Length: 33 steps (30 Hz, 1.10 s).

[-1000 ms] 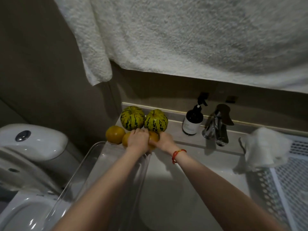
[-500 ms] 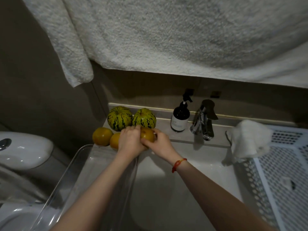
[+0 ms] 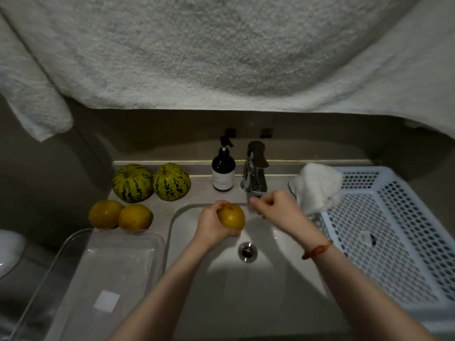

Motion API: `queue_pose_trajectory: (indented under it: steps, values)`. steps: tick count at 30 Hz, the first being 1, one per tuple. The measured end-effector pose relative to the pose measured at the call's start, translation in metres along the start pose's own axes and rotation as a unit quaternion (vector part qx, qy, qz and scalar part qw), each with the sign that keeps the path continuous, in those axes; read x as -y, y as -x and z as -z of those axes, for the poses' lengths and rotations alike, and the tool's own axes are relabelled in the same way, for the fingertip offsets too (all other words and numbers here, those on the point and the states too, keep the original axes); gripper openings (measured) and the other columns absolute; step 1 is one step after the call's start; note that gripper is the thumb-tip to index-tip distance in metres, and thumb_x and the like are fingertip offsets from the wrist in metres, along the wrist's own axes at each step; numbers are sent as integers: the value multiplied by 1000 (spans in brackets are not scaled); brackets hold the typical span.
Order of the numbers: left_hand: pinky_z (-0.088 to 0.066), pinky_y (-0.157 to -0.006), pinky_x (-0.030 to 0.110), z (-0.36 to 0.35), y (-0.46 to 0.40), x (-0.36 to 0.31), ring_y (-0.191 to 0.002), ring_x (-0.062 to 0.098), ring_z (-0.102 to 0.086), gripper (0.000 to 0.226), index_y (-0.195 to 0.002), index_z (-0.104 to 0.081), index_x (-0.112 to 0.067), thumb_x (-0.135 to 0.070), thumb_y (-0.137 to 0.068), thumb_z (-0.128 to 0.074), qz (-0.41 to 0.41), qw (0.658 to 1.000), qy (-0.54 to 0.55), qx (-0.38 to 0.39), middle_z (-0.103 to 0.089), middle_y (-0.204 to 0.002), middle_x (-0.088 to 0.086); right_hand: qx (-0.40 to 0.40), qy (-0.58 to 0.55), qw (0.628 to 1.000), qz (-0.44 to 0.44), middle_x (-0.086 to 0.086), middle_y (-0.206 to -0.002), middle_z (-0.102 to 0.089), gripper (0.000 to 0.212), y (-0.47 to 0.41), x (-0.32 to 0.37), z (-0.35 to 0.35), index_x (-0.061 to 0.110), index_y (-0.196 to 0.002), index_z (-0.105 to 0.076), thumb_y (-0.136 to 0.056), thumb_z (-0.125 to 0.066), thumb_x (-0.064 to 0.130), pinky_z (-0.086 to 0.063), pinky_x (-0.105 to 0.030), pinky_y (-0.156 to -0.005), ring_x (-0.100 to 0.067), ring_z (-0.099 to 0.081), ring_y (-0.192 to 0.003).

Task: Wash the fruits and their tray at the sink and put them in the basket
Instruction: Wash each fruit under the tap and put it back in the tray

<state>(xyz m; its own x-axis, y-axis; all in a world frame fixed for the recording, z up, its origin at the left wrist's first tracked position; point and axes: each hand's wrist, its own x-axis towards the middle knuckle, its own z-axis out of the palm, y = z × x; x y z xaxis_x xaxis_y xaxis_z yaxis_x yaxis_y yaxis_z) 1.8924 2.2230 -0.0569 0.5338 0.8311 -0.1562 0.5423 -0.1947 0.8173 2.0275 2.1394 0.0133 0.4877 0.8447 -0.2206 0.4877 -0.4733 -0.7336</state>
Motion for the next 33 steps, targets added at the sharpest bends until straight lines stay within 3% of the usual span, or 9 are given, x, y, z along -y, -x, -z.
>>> queue_pose_trajectory:
  steps: [2,4,10,13,24,33]
  values:
    - [-47,-94,37,-7,-3,-1,-112,25,-52,80,-125,-54,-17,-9,-53,-89,11,1000,10,3,-54,-123,6,-63,-49,997,0,0,-57,-59,39,-7,9,25,7,-70,-69,-95,-51,30,-41,-16,-54,-3,-49,-47]
    - [-47,-95,39,-13,-6,-3,-114,26,-50,81,-127,-52,-17,-9,-55,-89,15,1000,14,7,-53,-125,7,-115,-80,990,-5,0,-53,-58,40,-21,19,40,11,-64,-64,-96,-48,29,-40,-12,-46,-2,-49,-40]
    - [-46,-91,34,-25,-13,-10,-113,25,-50,81,-128,-52,-17,-8,-56,-88,19,999,38,20,-51,-125,5,-41,-167,978,-114,-1,-53,-54,43,-49,30,39,9,-68,-58,-99,-41,34,-32,-16,-36,-9,-42,-42]
    - [-46,-90,33,-27,-14,-10,-111,23,-50,81,-127,-52,-18,-8,-55,-88,20,999,41,20,-52,-124,4,6,-292,945,-149,1,-54,-47,39,-52,30,31,8,-70,-56,-100,-42,29,-27,-15,-32,-5,-36,-37]
    - [-48,-96,43,-28,-15,-11,-114,26,-49,79,-127,-50,-19,-7,-58,-87,22,997,66,36,-46,-116,-2,-25,-347,929,-128,2,-52,-44,36,-55,35,32,10,-65,-54,-98,-44,20,-25,-15,-31,-3,-34,-31]
    - [-48,-93,39,-32,-16,-8,-111,21,-47,79,-128,-50,-22,-9,-59,-87,27,997,68,37,-43,-115,-5,-10,-348,929,-125,4,-51,-44,32,-55,36,38,10,-70,-54,-98,-43,21,-27,-15,-34,-3,-36,-33]
